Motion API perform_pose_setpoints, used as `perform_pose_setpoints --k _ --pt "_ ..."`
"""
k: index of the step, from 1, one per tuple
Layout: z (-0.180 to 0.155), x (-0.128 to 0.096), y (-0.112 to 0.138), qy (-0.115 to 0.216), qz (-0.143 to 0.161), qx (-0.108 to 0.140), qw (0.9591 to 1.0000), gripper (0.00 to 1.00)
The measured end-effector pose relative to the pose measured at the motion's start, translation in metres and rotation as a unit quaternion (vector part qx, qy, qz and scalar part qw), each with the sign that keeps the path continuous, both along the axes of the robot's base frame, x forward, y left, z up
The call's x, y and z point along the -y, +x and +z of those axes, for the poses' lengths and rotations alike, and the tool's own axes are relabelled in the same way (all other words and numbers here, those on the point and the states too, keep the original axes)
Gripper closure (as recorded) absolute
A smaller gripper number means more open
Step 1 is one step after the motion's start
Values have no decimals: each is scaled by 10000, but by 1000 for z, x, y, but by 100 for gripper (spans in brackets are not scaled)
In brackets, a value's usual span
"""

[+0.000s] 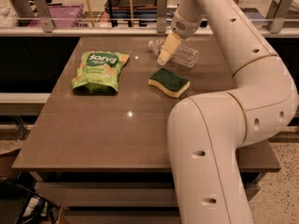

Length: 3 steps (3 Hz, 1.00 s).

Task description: Place water bottle upright

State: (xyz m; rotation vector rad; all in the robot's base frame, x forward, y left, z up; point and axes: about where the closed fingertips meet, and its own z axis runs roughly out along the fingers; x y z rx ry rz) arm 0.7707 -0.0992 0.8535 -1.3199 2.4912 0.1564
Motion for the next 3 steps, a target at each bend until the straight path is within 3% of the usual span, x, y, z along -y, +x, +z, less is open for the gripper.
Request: perform_pose_setpoints --k 1,3 --pt "-16 -3 4 -72 83 -114 9999 0" --pt "-22 -9 16 -9 62 35 10000 41"
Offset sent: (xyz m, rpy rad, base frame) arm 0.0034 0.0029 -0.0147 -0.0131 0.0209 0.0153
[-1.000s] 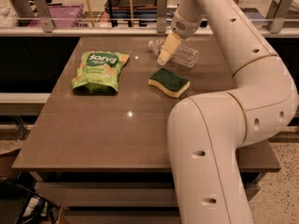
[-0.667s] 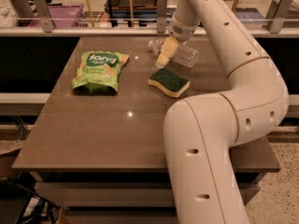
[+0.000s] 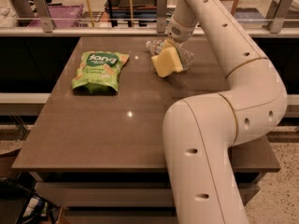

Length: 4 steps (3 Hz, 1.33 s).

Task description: Place water bottle upright

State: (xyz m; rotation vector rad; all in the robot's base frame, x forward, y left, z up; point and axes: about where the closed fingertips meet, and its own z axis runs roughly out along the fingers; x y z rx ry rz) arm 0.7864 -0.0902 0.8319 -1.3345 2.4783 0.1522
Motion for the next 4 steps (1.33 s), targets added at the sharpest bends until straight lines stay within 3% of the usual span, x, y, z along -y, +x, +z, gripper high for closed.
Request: perform_pose_setpoints --k 2,3,4 --pt "-6 -5 7 34 -4 68 10000 87" --pt "-4 -5 7 34 -4 67 10000 100" --pt "-4 -5 7 35 -4 68 10000 100"
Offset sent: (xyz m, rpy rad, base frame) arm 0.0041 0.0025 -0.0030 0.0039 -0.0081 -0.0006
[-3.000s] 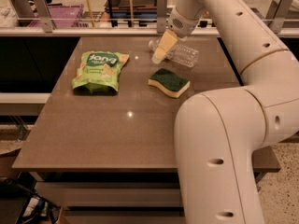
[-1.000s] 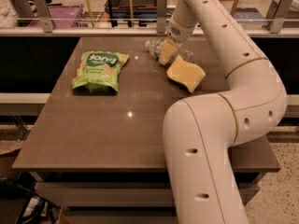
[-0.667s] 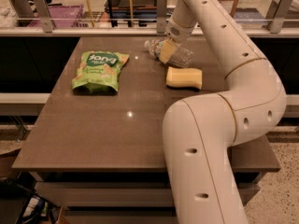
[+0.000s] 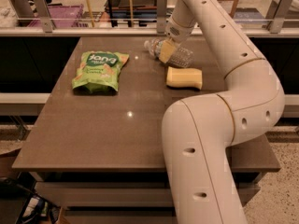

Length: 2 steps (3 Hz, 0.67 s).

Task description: Place water bottle upright

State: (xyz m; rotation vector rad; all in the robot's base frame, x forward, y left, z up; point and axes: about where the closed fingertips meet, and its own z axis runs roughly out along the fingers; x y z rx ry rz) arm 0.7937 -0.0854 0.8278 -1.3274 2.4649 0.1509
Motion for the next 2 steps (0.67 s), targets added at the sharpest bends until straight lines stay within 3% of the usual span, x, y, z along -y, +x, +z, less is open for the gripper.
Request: perform_pose_setpoints --k 2 --pt "29 4 -10 69 -149 138 9998 100"
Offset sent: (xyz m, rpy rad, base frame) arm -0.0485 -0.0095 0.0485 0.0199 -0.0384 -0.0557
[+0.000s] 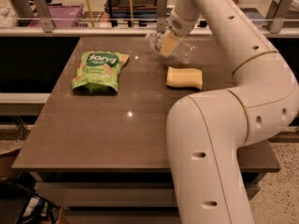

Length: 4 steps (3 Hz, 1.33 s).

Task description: Place water bottle upright

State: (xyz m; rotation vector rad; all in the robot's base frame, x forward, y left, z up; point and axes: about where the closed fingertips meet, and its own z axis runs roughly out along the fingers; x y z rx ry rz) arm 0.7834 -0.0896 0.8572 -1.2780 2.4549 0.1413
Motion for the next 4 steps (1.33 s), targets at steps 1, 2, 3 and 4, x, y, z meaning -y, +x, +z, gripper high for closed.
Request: perform_pose_setpoints --k 1,2,3,4 --pt "25 6 -7 153 -112 186 9996 100" --pt "51 9 -8 563 -160 549 9968 100" --pt "74 9 -3 1014 -173 994 9897 100" --pt "87 9 2 1400 -181 1340 9809 100"
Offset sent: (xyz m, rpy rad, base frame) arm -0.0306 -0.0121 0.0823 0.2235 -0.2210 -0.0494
